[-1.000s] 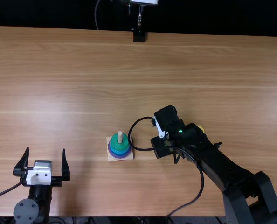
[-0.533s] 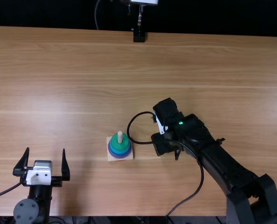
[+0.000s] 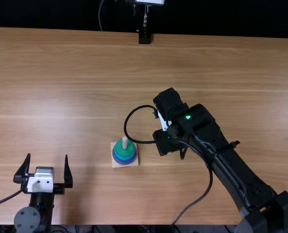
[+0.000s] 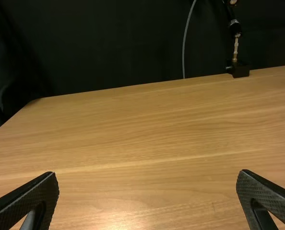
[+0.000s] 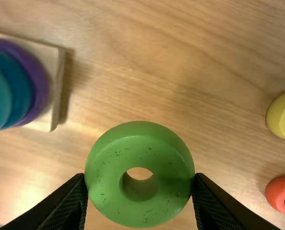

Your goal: Build the Hanoi tower: stack the rings onto the peg from bottom to top in this color order: purple, dark blue, light blue, dark green, light green, yellow, orange.

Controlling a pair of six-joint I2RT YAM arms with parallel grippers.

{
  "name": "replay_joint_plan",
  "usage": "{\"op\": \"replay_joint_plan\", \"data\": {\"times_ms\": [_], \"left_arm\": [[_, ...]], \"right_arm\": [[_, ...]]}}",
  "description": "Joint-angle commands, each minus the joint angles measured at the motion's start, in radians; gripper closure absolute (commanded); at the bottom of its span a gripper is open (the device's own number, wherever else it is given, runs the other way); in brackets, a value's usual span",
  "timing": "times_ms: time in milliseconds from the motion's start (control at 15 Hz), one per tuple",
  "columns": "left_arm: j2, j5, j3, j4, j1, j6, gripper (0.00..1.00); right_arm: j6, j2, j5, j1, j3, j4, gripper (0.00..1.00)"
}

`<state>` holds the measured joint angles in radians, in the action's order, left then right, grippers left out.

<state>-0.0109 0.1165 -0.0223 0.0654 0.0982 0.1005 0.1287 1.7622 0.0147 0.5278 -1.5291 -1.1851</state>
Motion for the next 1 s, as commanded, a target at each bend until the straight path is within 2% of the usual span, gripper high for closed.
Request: {"op": "replay_joint_plan", "data": {"times_ms": [0, 267, 533, 933], "left_arm": [[0.011, 0.001, 0.022, 0.005, 0.001, 0.004, 0.00], [0.011, 0.001, 0.022, 0.005, 0.001, 0.004, 0.00], [0.011, 0.001, 0.022, 0.005, 0.001, 0.004, 0.00], [0.011, 0.001, 0.022, 0.005, 0.001, 0.004, 0.00]], "right_arm": [[-0.004, -0.001, -0.004, 0.032, -0.078, -0.031, 1.00], [-0.005, 0.002, -0.004, 0.092, -0.229, -0.121, 1.00], [0.002, 0.010, -0.002, 0.161, -0.341, -0.125, 1.00], [0.006, 0.010, -0.002, 0.216, -0.393, -0.114, 1.00]]}}
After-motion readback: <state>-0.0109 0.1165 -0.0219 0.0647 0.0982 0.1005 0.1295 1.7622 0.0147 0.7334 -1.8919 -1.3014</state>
